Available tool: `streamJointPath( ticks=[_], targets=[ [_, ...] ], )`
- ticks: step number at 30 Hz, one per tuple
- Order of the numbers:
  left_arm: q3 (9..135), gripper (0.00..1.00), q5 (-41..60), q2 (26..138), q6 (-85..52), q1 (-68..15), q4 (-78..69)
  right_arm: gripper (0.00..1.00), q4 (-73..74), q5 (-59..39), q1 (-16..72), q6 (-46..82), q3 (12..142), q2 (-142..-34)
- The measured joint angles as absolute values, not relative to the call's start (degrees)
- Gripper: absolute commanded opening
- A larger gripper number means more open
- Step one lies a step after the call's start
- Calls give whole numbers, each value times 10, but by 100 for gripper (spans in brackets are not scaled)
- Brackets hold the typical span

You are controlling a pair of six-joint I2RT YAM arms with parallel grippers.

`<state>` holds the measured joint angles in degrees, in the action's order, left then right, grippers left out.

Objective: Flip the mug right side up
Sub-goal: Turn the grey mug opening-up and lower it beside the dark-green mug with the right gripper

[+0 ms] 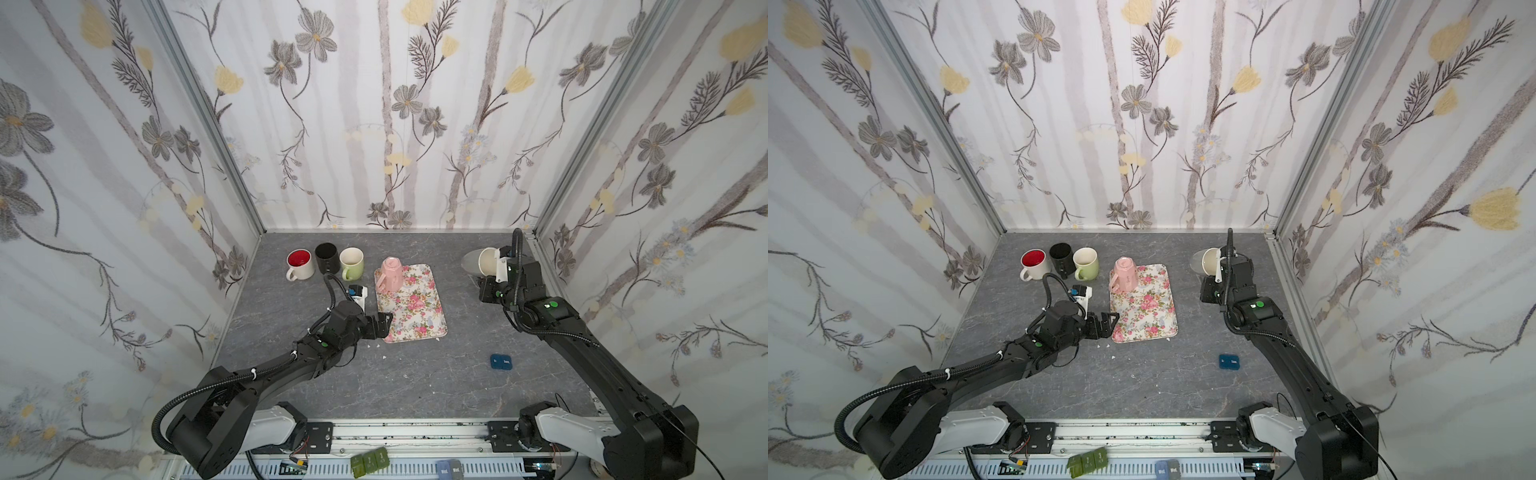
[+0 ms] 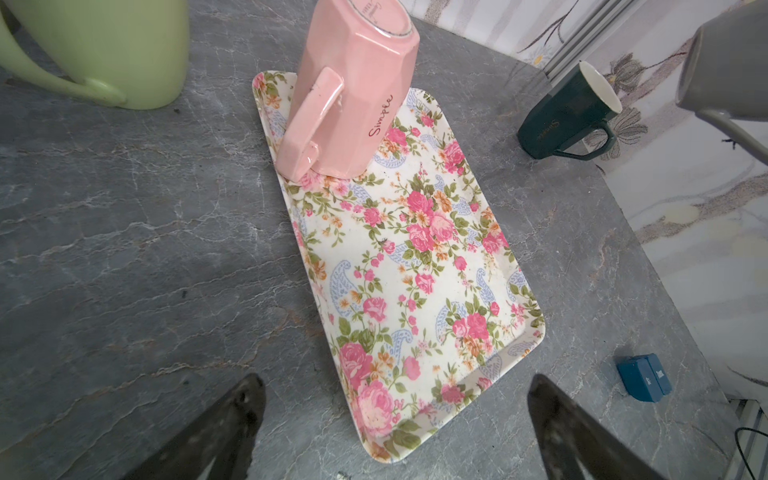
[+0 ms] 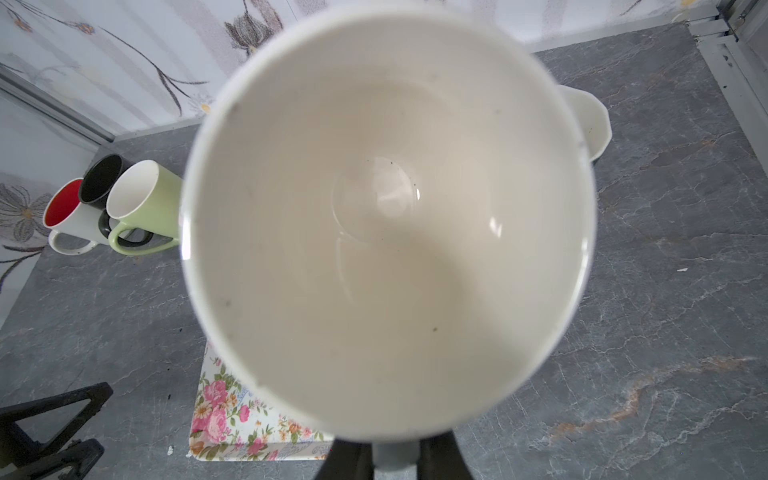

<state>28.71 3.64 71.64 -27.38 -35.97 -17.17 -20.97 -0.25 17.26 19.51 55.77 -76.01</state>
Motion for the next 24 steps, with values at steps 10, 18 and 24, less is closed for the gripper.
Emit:
streamJointPath(
  ticks=[10,18,24],
  targets=[
    [304,100,36,719,-274,-360,-159,0,-236,-24,150,164,625,-831],
    [304,100,30,719,-274,-360,-156,0,-252,-27,143,157,692,-925],
    [304,100,30,718,-274,-360,-156,0,-262,-28,142,157,735,-996]
  ],
)
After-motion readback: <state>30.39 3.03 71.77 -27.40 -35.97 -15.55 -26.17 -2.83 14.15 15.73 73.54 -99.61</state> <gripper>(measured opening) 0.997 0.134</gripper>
